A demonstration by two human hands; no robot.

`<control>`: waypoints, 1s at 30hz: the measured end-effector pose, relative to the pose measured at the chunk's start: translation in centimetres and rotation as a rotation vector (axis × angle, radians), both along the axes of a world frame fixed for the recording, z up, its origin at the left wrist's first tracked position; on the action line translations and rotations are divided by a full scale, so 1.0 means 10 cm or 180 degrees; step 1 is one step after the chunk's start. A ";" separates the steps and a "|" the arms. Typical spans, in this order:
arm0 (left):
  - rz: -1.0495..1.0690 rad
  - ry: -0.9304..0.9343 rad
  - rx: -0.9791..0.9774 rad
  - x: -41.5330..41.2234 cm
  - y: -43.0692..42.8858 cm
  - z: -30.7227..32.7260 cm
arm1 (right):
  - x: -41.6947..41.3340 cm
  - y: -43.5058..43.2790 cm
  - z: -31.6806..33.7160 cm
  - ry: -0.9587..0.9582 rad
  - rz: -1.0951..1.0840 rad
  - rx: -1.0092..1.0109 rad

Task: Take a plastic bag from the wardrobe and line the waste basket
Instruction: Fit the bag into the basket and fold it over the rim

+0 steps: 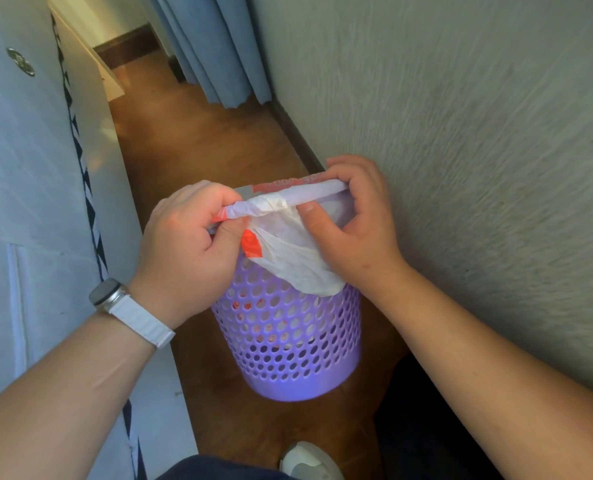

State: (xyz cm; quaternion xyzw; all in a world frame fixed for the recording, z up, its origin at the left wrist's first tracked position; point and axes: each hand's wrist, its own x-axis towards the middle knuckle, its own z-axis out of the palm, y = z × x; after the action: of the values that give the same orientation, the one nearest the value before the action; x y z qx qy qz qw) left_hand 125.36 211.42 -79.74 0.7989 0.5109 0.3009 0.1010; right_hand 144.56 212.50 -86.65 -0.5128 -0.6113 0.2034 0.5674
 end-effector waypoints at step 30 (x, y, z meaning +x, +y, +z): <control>-0.0528 0.1728 0.0031 -0.09 -0.28 -0.71 | 0.06 -0.31 -0.52 -0.1997 0.0983 -0.0039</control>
State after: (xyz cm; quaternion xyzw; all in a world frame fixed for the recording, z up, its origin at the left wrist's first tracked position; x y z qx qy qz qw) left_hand 124.43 208.63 -86.87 0.8898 0.4506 0.0690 -0.0191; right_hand 145.15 209.44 -91.83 -0.4551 -0.8251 0.1230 0.3114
